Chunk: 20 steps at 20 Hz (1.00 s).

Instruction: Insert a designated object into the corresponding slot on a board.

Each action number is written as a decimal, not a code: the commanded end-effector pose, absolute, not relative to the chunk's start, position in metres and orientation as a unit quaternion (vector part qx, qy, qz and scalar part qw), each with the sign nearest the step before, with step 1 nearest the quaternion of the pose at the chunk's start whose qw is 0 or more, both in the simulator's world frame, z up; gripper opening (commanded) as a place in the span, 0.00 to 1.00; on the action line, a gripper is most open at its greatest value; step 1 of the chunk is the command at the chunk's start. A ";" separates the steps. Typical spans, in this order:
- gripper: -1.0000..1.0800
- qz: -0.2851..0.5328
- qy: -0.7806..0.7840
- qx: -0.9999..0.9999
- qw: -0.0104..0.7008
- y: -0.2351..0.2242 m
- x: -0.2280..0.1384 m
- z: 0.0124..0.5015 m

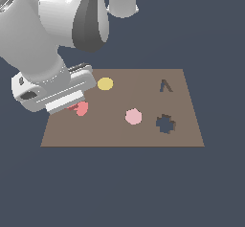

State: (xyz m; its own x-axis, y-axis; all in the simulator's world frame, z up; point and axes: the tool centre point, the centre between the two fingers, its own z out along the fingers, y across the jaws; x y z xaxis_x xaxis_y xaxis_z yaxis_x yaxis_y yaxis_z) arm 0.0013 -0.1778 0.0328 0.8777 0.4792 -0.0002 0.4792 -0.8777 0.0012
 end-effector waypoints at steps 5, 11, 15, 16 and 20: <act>0.00 0.000 0.386 0.923 0.001 -0.166 0.051 0.034; 0.00 0.001 0.512 0.859 0.001 -0.140 0.093 0.036; 0.00 0.000 0.585 0.811 0.001 -0.119 0.115 0.036; 0.00 0.000 0.601 0.799 0.001 -0.113 0.120 0.036; 0.00 0.000 0.661 0.751 0.001 -0.090 0.135 0.037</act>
